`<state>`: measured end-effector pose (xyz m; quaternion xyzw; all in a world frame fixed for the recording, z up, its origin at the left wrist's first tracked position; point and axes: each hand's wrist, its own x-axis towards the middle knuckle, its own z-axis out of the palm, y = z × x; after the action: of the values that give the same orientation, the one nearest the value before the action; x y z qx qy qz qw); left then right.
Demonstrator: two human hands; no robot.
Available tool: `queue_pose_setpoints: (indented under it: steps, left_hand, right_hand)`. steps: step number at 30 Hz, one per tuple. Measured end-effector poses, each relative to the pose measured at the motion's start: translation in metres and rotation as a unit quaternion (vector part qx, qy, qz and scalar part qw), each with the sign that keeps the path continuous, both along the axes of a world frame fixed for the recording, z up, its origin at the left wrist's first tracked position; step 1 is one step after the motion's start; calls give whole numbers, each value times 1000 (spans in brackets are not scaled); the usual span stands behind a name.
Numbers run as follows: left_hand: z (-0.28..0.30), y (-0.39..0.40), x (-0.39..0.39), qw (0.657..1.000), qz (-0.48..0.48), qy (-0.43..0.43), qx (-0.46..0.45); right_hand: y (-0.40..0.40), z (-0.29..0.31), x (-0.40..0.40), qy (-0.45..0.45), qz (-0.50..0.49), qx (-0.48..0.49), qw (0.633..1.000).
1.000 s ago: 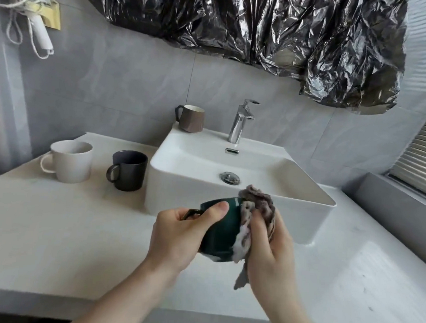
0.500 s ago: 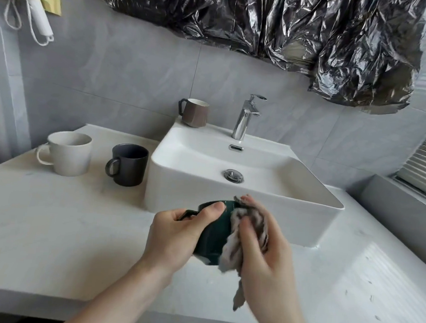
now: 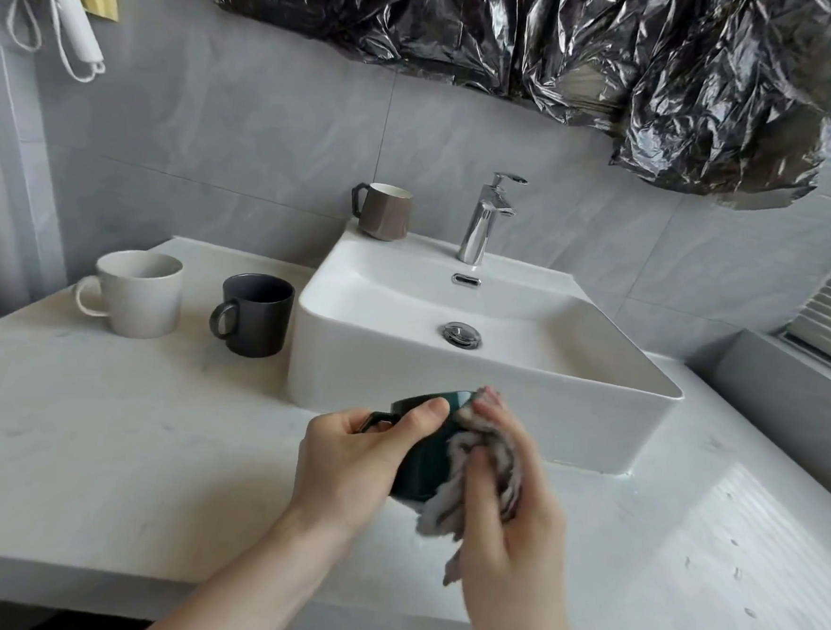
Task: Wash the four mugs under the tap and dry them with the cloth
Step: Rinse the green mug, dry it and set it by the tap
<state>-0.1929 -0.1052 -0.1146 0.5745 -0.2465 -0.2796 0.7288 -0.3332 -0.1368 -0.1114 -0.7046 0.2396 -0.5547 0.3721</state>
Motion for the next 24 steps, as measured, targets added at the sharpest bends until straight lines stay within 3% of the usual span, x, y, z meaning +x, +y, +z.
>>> queue_pose_setpoints:
  steps: [3,4,7,9,11,13,15,17,21,24]
  left_hand:
    - [0,1,-2,1000,-6,29,1]
    - [1,1,-2,999,-9,44,7]
    - [2,1,-5,999,-8,50,16]
    - [2,2,-6,999,-10,39,17]
    - [3,4,-5,999,-12,46,18]
    - [8,7,-6,997,-12,69,19]
    - [10,7,-7,993,-16,114,18]
    - [10,4,-8,984,-19,178,14]
    - [13,-1,-15,966,-35,255,24]
    - [17,-1,-24,963,-53,261,41]
  right_hand:
    - [-11,4,5,-35,14,186,982]
    - [-5,3,8,-38,12,163,986]
    - [16,-11,14,33,-37,-110,993]
    - [10,-17,12,68,-48,-168,982]
    - [2,-20,12,23,-31,-93,995]
    - [-1,-19,14,-46,0,55,997]
    - [-6,-13,16,-128,27,218,967]
    - [-10,-13,18,-161,14,284,945]
    - [15,-18,32,-208,6,211,955]
    - [27,-21,37,-155,-44,10,987]
